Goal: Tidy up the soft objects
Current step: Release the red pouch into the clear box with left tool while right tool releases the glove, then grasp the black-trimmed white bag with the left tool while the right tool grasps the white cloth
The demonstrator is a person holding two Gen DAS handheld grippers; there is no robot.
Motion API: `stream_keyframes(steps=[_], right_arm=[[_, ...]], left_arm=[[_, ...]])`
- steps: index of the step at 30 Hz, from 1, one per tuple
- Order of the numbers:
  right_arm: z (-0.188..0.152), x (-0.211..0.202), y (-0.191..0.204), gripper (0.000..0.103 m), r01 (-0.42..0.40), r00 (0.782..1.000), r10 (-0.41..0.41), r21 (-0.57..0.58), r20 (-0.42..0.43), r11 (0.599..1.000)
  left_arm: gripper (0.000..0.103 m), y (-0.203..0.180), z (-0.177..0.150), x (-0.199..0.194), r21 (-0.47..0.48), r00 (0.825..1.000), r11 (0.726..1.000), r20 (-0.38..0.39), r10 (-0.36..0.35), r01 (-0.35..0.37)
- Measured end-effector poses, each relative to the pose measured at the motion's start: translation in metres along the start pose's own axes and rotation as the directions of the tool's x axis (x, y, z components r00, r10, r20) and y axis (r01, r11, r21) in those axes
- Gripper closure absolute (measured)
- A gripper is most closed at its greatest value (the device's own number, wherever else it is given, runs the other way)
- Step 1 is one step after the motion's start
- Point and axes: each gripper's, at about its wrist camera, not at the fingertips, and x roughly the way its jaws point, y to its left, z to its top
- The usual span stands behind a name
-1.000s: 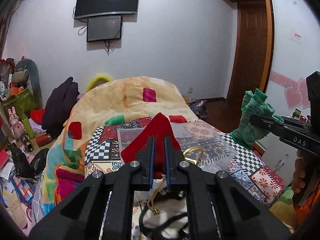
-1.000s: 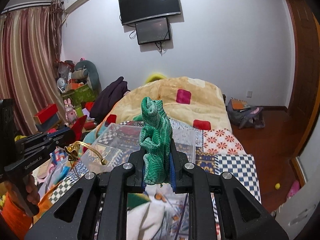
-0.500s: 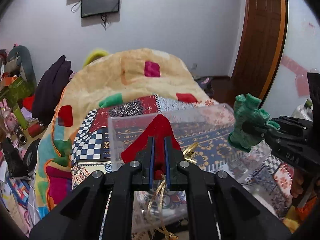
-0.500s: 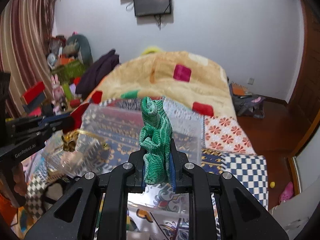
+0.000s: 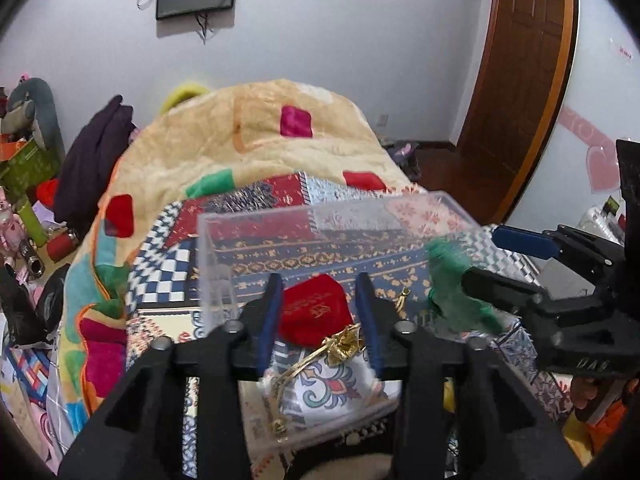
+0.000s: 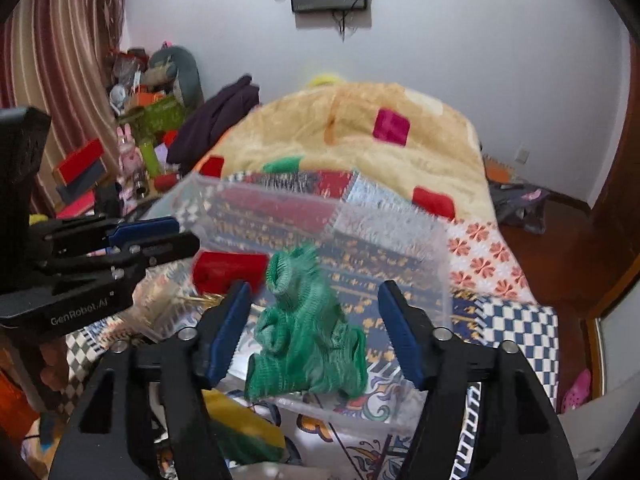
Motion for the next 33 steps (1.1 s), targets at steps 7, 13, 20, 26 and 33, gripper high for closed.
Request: stream_keyframes(steps=[7,13,20,26,33], right_arm=[[0.004,-0.042,-0.008,0.025,-0.012,0.997,0.008,0.044,0.082,0.999],[-0.011,-0.067,-0.001,0.019,-0.009,0.995,0.005,0.040,0.099,0.999],[-0.045,-0.070,0.013,0.019,0.002,0.999,-0.002,0.004,0.041,1.000],[-0.072,-0.062,0.019,0.019,-0.018,0.999,0.018,0.013,-0.033,1.000],[-0.095,-0.051,0.025,0.020,-0.076,0.992,0.081,0.050,-0.099,0.996]], left_arm=[[0.036,-0.004,-0.010,-0.051,0.006,0.997,1.000,0.080,0.003,-0.004],[0.028,-0.012,-0.030,-0.073,0.036,0.998,0.999,0.065,0.004,-0.007],[0.018,-0.017,-0.061,-0.079,0.057,0.999,0.998,0.032,0.020,-0.021],[0.018,-0.009,-0.087,-0.057,0.026,0.998,0.999,-0.051,0.025,-0.023],[0.019,0.007,-0.105,-0.034,-0.040,0.993,0.998,-0.109,0.040,-0.044]])
